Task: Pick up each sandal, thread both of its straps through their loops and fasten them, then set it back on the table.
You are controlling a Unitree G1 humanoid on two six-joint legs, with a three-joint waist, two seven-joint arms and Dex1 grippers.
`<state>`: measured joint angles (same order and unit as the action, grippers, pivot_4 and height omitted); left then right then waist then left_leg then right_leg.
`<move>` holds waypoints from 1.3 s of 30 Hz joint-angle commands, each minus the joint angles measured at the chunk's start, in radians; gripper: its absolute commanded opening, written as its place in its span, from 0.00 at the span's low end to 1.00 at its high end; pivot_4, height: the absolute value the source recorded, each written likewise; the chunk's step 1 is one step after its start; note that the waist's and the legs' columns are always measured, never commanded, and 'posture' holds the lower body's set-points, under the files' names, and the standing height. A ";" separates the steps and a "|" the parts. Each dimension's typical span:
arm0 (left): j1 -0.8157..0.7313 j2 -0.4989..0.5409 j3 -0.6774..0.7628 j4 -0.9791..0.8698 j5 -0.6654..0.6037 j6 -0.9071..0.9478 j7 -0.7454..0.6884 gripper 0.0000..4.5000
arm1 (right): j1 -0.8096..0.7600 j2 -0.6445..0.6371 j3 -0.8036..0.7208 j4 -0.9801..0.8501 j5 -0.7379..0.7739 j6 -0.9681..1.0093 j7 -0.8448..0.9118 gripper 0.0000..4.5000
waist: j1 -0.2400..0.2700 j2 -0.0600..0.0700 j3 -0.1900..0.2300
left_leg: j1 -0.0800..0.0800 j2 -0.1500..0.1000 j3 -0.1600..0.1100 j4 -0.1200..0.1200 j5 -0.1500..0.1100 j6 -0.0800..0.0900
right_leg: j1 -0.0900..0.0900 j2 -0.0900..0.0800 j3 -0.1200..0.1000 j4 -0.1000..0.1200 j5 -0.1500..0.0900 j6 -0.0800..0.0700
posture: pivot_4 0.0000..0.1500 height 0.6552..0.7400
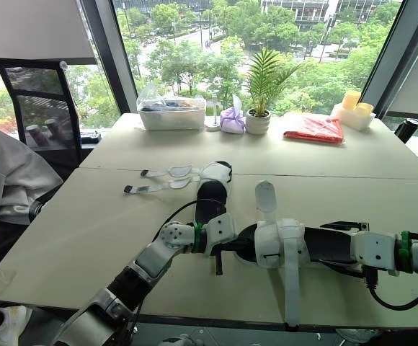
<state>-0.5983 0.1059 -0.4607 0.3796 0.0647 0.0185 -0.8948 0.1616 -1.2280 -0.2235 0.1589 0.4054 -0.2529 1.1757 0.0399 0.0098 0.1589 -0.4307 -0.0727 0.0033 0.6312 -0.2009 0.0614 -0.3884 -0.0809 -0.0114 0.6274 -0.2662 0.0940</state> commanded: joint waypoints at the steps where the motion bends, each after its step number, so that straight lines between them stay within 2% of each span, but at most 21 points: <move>1: -0.001 -0.001 -0.014 0.030 0.030 -0.003 0.019 0.00 | 0.117 -0.103 -0.159 -0.219 0.331 0.589 0.117 0.87 | -0.005 -0.001 0.000 | 0.000 0.000 0.000 0.000 0.000 0.000 | -0.001 0.000 0.000 0.000 0.000 0.000 | 1.00 0.99; 3: 0.001 -0.006 -0.015 0.022 0.028 -0.001 0.021 0.00 | 0.167 -0.119 -0.211 -0.303 0.434 0.795 0.144 0.87 | -0.006 -0.002 0.001 | -0.001 0.001 0.000 -0.001 0.000 0.000 | -0.002 0.000 0.000 0.000 0.000 0.001 | 1.00 0.99; 6: 0.017 -0.017 -0.018 -0.007 0.023 0.011 0.028 0.00 | 0.215 -0.094 -0.210 -0.383 0.478 0.955 0.143 0.87 | 0.000 -0.004 0.001 | -0.001 0.001 0.000 -0.001 0.000 0.000 | -0.002 0.000 0.000 0.000 -0.002 0.002 | 1.00 0.99; 11: 0.055 -0.031 -0.027 -0.077 0.026 0.046 0.039 0.00 | 0.198 0.002 -0.117 -0.407 0.405 0.990 0.086 0.87 | 0.000 0.000 -0.001 | -0.011 0.001 0.000 0.000 -0.001 0.001 | -0.008 0.000 -0.001 -0.007 -0.001 0.002 | 1.00 0.99; 15: 0.091 -0.031 -0.042 -0.140 0.027 0.080 0.045 0.00 | 0.139 0.063 -0.055 -0.370 0.378 1.021 0.059 0.87 | 0.000 0.000 -0.001 | -0.013 0.000 0.001 0.001 -0.002 0.004 | -0.009 -0.001 -0.001 -0.009 0.000 0.005 | 1.00 0.99; 25: 0.123 -0.028 -0.064 -0.198 0.032 0.124 0.060 0.00 | -0.009 0.235 0.011 -0.399 0.472 1.229 -0.056 0.87 | 0.002 0.001 -0.002 | -0.012 0.000 0.001 0.001 -0.002 0.004 | -0.009 -0.001 -0.002 -0.009 0.000 0.005 | 1.00 0.99; 27: 0.122 -0.029 -0.065 -0.198 0.033 0.126 0.063 0.00 | -0.037 0.279 0.001 -0.392 0.506 1.271 -0.092 0.76 | 0.000 0.000 -0.002 | -0.012 0.000 0.001 0.001 -0.002 0.004 | -0.009 -0.001 -0.002 -0.009 0.000 0.005 | 1.00 0.99; 29: 0.120 -0.030 -0.066 -0.196 0.034 0.126 0.065 0.00 | -0.048 0.300 -0.006 -0.392 0.519 1.292 -0.107 0.59 | 0.002 0.001 -0.002 | -0.012 0.000 0.001 0.001 -0.002 0.004 | -0.009 -0.001 -0.002 -0.009 0.000 0.005 | 1.00 0.99; 32: 0.120 -0.028 -0.066 -0.195 0.034 0.125 0.068 0.00 | -0.043 0.305 -0.003 -0.403 0.509 1.293 -0.105 0.22 | 0.002 0.001 -0.002 | -0.012 0.000 0.001 0.001 -0.002 0.004 | -0.008 -0.001 -0.002 -0.009 0.000 0.005 | 1.00 0.99; 34: 0.119 -0.025 -0.066 -0.194 0.034 0.123 0.068 0.00 | -0.050 0.310 -0.015 -0.401 0.525 1.305 -0.108 0.01 | 0.001 0.001 -0.002 | -0.012 0.000 0.001 0.001 -0.002 0.004 | -0.008 -0.001 -0.002 -0.009 0.000 0.005 | 1.00 0.99; 39: 0.112 -0.021 -0.065 -0.185 0.033 0.117 0.062 0.00 | -0.086 0.264 -0.048 -0.402 0.563 1.349 -0.086 0.01 | 0.001 0.001 -0.002 | -0.012 0.000 0.001 0.001 -0.002 0.004 | -0.009 -0.001 -0.002 -0.008 0.000 0.005 | 1.00 0.99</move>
<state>-0.4852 0.0795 -0.5040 0.1874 0.0883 0.1279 -0.8251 0.0974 -0.9358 -0.2185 -0.2182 0.9299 1.0776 1.0706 0.0405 0.0108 0.1569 -0.4429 -0.0724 0.0041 0.6322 -0.2034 0.0654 -0.3970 -0.0821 -0.0131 0.6190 -0.2659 0.0987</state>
